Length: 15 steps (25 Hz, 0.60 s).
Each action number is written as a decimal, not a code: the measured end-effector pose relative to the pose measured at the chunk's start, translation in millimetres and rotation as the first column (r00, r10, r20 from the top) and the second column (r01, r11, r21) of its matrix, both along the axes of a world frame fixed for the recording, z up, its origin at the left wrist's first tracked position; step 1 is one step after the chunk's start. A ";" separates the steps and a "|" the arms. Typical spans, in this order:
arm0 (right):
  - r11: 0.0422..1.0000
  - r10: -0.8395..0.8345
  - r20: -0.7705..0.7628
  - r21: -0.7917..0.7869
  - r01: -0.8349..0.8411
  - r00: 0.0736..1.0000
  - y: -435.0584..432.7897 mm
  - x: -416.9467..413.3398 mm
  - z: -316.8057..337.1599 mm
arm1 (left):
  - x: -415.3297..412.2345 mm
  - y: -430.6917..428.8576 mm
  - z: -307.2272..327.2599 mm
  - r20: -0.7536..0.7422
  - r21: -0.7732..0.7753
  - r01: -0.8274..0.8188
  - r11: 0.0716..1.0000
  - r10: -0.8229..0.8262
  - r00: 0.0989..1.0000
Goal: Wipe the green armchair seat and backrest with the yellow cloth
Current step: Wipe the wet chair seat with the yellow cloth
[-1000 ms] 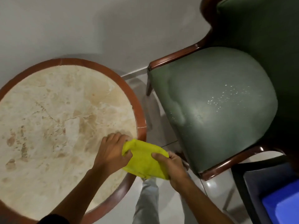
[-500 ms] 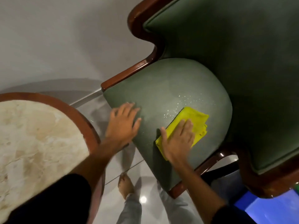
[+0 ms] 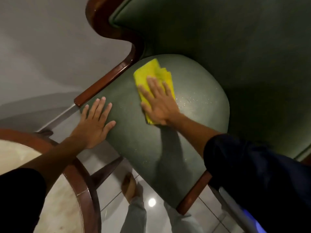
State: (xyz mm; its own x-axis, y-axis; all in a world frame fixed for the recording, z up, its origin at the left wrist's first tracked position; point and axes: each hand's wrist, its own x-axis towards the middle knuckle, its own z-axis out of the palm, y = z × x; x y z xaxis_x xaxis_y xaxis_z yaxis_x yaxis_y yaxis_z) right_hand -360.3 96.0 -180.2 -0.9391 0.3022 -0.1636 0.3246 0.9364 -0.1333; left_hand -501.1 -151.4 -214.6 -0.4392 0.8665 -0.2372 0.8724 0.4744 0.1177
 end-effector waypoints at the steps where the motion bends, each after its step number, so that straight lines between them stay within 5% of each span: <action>1: 0.984 -0.176 0.009 0.006 0.176 0.984 24.4 0.8 1.0 | -2.1 -0.7 -0.9 0.018 0.010 0.006 1.000 -0.006 1.000; 5: 0.661 -0.750 0.004 -0.005 0.750 0.661 54.6 78.2 9.0 | -4.6 -0.8 5.0 0.087 0.018 -0.005 1.000 0.003 0.996; 8: 0.408 -0.913 -0.006 -0.006 0.913 0.408 -27.8 147.5 7.9 | 0.1 0.8 12.2 0.117 0.024 -0.020 1.000 0.017 0.993; 9: 0.429 -0.903 -0.024 -0.005 0.904 0.428 -71.3 164.5 3.2 | 0.2 0.4 12.3 0.117 0.029 -0.018 0.999 0.015 0.993; 11: 0.646 -0.762 -0.014 0.046 0.762 0.647 -153.6 194.6 -2.5 | -2.1 -1.4 10.1 0.124 0.028 -0.004 1.000 0.000 0.992; 13: 0.918 -0.384 0.036 0.120 0.378 0.923 -183.2 214.0 -3.5 | -6.9 -3.9 10.4 0.126 0.054 0.018 0.998 -0.025 0.992; 15: 0.981 0.050 0.100 0.181 -0.068 0.994 -169.4 213.3 -5.9 | -15.8 -7.9 17.8 0.198 0.084 0.030 0.996 -0.046 0.979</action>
